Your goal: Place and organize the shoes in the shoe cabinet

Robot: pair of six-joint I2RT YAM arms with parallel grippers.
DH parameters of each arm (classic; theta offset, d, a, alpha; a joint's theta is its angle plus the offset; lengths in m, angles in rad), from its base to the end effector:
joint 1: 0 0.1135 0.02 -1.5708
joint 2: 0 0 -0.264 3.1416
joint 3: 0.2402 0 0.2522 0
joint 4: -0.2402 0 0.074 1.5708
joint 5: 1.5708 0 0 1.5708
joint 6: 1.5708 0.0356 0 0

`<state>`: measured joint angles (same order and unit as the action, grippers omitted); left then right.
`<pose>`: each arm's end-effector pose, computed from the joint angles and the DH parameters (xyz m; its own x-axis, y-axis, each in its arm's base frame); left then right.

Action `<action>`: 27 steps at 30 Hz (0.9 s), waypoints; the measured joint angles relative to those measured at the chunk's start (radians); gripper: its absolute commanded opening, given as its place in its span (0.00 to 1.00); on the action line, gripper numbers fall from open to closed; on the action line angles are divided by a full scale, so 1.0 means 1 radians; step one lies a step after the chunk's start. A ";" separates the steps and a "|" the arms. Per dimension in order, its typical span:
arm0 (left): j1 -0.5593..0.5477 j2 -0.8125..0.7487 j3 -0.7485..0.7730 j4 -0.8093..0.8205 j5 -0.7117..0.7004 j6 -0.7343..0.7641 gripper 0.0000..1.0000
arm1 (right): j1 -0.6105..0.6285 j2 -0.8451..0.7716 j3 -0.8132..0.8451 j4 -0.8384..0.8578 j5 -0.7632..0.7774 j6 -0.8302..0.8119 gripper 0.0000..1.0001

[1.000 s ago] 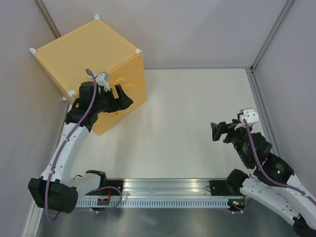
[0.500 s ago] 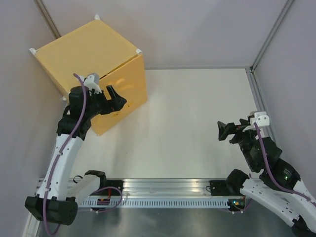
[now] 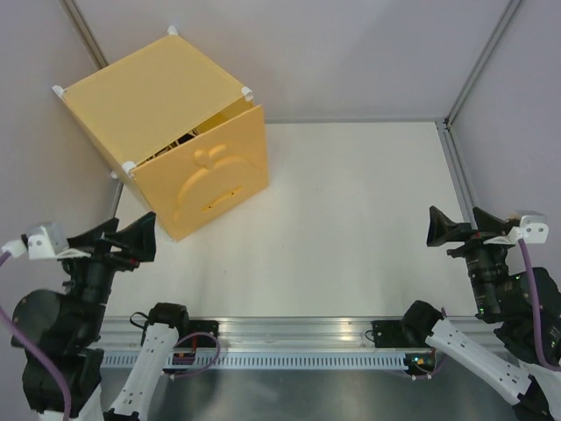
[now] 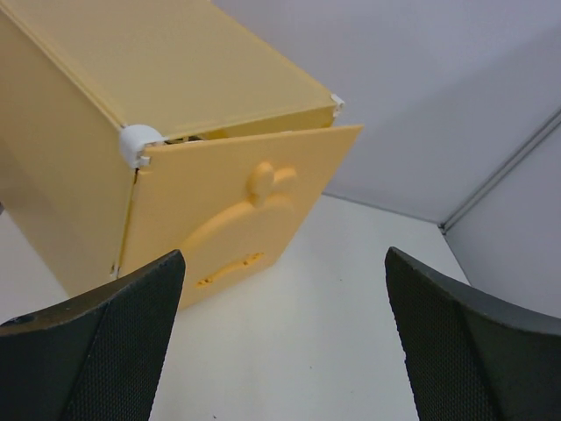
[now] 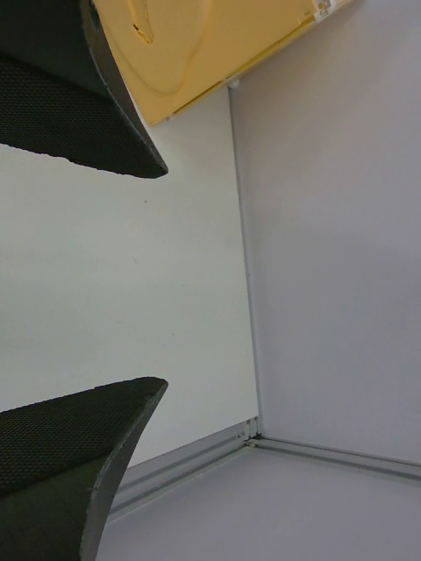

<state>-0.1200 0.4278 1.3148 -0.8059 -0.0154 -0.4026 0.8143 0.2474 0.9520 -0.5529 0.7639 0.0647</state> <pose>-0.0026 0.0009 0.4597 0.0331 -0.3986 -0.9165 0.1276 0.9112 -0.3917 0.0250 -0.0094 0.3976 0.0999 0.1739 -0.9797 -0.0624 0.9838 0.1682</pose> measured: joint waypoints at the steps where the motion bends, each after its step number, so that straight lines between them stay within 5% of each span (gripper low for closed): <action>1: 0.000 -0.043 0.012 -0.019 -0.033 0.000 0.98 | 0.000 -0.005 0.005 0.003 0.006 -0.010 0.98; 16: 0.000 -0.381 0.021 -0.166 -0.332 0.038 0.99 | 0.000 -0.103 0.037 0.022 0.051 -0.117 0.98; 27: 0.000 -0.418 0.032 -0.186 -0.428 0.054 0.99 | 0.000 -0.121 0.038 0.027 0.057 -0.133 0.98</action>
<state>-0.1200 0.0093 1.3472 -0.9916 -0.4435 -0.3489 0.8143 0.1261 0.9897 -0.5262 0.8211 -0.0681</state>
